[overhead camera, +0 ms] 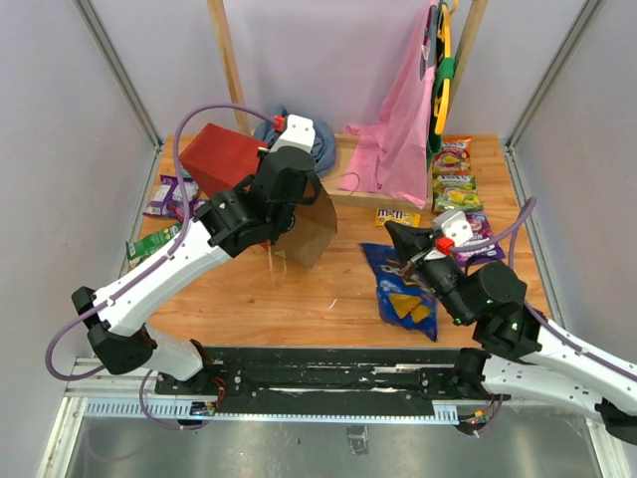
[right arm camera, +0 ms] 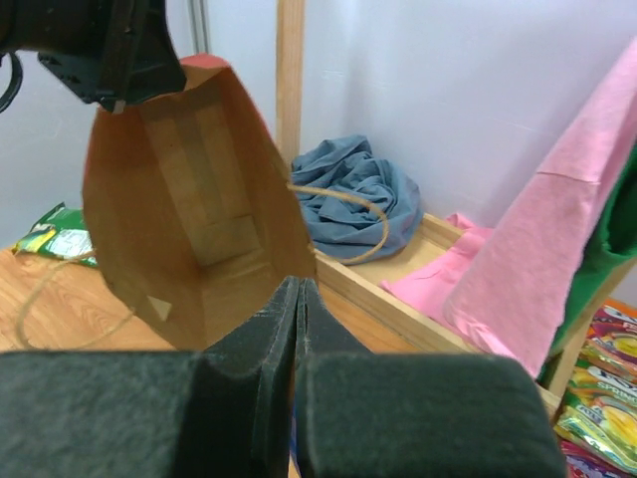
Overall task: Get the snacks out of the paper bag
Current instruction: Place the snack at the center of the board, then adjust the snack at the center of the board.
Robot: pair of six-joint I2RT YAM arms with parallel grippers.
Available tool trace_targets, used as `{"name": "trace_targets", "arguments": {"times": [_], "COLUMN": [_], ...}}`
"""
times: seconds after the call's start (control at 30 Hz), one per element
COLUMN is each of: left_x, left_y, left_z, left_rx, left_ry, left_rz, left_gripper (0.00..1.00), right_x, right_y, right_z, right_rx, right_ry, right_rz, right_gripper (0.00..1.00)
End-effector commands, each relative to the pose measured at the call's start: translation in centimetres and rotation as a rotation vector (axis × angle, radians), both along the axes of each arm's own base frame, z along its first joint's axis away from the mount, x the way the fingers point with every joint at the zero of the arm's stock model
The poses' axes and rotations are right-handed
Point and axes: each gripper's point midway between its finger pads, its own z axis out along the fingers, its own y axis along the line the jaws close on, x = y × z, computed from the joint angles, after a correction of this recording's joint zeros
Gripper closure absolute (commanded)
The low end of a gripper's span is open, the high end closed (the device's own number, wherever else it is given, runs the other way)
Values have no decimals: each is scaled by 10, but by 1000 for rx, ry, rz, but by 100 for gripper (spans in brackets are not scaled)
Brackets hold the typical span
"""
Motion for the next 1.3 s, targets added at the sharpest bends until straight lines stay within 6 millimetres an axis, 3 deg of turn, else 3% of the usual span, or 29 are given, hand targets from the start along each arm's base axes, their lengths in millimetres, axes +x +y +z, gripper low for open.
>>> {"name": "trace_targets", "arguments": {"times": [0.0, 0.27, 0.33, 0.43, 0.57, 0.67, 0.83, 0.9, 0.97, 1.03, 1.17, 1.27], "left_x": [-4, -11, -11, -13, -14, -14, -13, -12, -10, -9, -7, -4], "left_y": [13, 22, 22, 23, 21, 19, 15, 13, 11, 9, 5, 0], "left_z": [21, 29, 28, 26, 22, 19, 15, 12, 9, 6, 2, 0], "left_rx": [-66, -90, -94, -106, -121, -128, -137, -136, -137, -129, -121, -122], "left_ry": [-52, -77, -75, -75, -69, -65, -66, -63, -61, -57, -55, -55], "left_rz": [37, 37, 34, 31, 18, 13, 2, -4, -9, -11, -24, -39], "left_gripper": [85, 85, 85, 85, 85, 85, 85, 85, 85, 85, 84, 84], "right_x": [10, 32, 40, 51, 63, 72, 69, 64, 57, 48, 36, 29], "right_y": [-21, -22, -27, -38, -53, -71, -86, -93, -94, -95, -96, -94], "right_z": [1, -38, -48, -57, -74, -100, -177, -213, -247, -276, -319, -342], "right_rx": [-10, -4, -14, -7, 37, 24, -103, -165, -173, -141, -70, -87], "right_ry": [63, 219, 264, 326, 408, 491, 701, 804, 910, 1010, 1181, 1288], "right_rz": [-78, -86, -122, -172, -207, -317, -449, -501, -515, -511, -493, -463], "right_gripper": [99, 99, 85, 44, 27, 20, 22, 34, 58, 67, 69, 65]}}
